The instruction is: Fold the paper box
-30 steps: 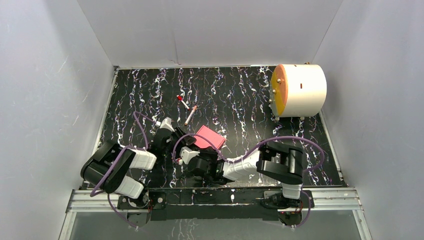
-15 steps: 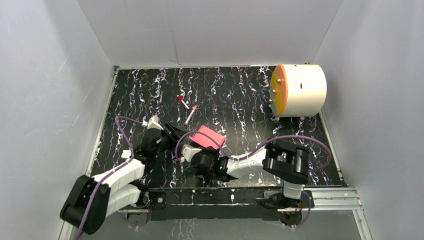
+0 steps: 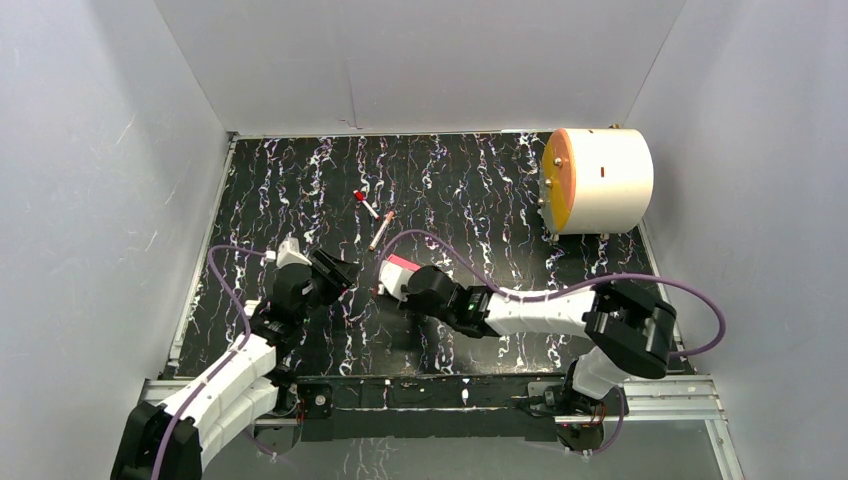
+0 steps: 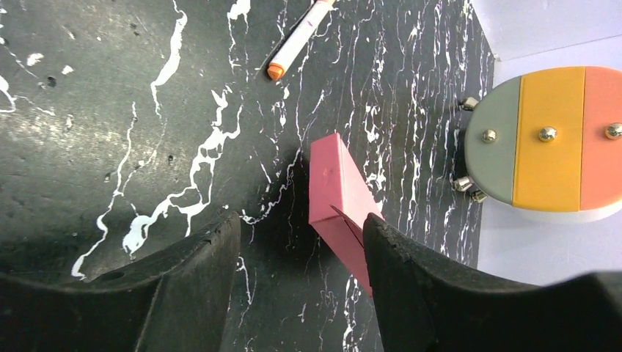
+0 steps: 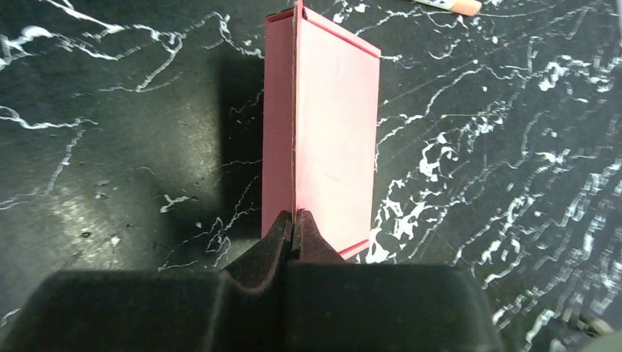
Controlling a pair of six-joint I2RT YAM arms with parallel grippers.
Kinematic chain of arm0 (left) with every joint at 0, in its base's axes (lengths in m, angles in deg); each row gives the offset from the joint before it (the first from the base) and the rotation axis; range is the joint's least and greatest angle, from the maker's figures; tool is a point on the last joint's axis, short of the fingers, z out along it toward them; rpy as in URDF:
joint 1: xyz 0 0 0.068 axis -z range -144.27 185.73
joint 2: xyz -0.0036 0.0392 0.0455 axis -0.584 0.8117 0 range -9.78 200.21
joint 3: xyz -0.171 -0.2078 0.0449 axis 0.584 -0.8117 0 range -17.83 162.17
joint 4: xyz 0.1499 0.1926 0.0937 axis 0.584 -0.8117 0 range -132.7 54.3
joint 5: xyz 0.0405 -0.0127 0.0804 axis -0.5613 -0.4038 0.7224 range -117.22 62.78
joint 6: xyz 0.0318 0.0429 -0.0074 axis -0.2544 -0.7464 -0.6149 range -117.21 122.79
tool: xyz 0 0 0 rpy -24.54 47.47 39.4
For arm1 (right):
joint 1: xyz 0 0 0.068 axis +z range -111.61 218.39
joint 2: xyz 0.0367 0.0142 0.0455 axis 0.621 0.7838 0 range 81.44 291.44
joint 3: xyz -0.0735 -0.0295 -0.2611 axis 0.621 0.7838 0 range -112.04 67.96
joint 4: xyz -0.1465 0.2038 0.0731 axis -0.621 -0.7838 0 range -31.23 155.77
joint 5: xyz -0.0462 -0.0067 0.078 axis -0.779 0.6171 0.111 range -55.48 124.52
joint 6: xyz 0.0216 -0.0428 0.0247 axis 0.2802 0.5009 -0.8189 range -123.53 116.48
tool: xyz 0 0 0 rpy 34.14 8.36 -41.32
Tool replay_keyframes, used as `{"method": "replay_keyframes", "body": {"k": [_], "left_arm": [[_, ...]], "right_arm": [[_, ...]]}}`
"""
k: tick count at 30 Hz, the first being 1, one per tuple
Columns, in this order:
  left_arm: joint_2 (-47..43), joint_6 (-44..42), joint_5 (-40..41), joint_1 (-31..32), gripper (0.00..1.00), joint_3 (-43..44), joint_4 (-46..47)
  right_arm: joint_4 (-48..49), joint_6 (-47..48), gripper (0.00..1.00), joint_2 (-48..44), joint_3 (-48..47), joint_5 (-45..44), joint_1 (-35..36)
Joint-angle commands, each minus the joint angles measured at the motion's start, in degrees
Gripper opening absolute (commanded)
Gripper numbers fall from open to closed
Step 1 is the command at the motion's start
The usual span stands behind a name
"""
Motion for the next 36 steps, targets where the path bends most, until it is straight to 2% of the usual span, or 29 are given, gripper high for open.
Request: {"method": "replay_keyframes", "body": {"k": [1, 7, 12, 17, 25, 27, 36], "left_arm": [[-4.1, -2.0, 2.4, -0.4, 0.58, 1.7, -5.6], [-7.5, -7.3, 4.1, -0.5, 0.56, 5.3, -10.6], [-5.2, -13.6, -3.3, -0.4, 0.60, 8.4, -11.6], [-2.3, -23.0, -9.0, -0.5, 0.63, 14.9, -17.5], [5.5, -40.3, -16.1, -0.5, 0.65, 26.3, -25.8], [7.6, -46.1, -21.6, -0.5, 0.65, 26.9, -25.4], [17.9, -55.3, -30.9, -1.0, 0.61, 32.0, -25.2]], "right_arm": [[-2.2, -4.8, 0.00, -4.8, -1.0, 13.4, -4.5], [-7.2, -9.3, 0.00, -7.5, -3.6, 30.9, -13.1], [-15.4, -9.6, 0.00, -5.4, -8.6, 43.4, -19.4], [-20.6, -8.1, 0.00, -0.8, -12.7, 51.5, -22.8], [-29.0, -2.9, 0.00, 6.0, -21.4, 58.0, -26.9], [-31.7, -1.3, 0.00, 7.7, -23.7, 59.7, -28.0], [-42.3, 6.5, 0.00, 14.5, -32.2, 63.5, -30.2]]}}
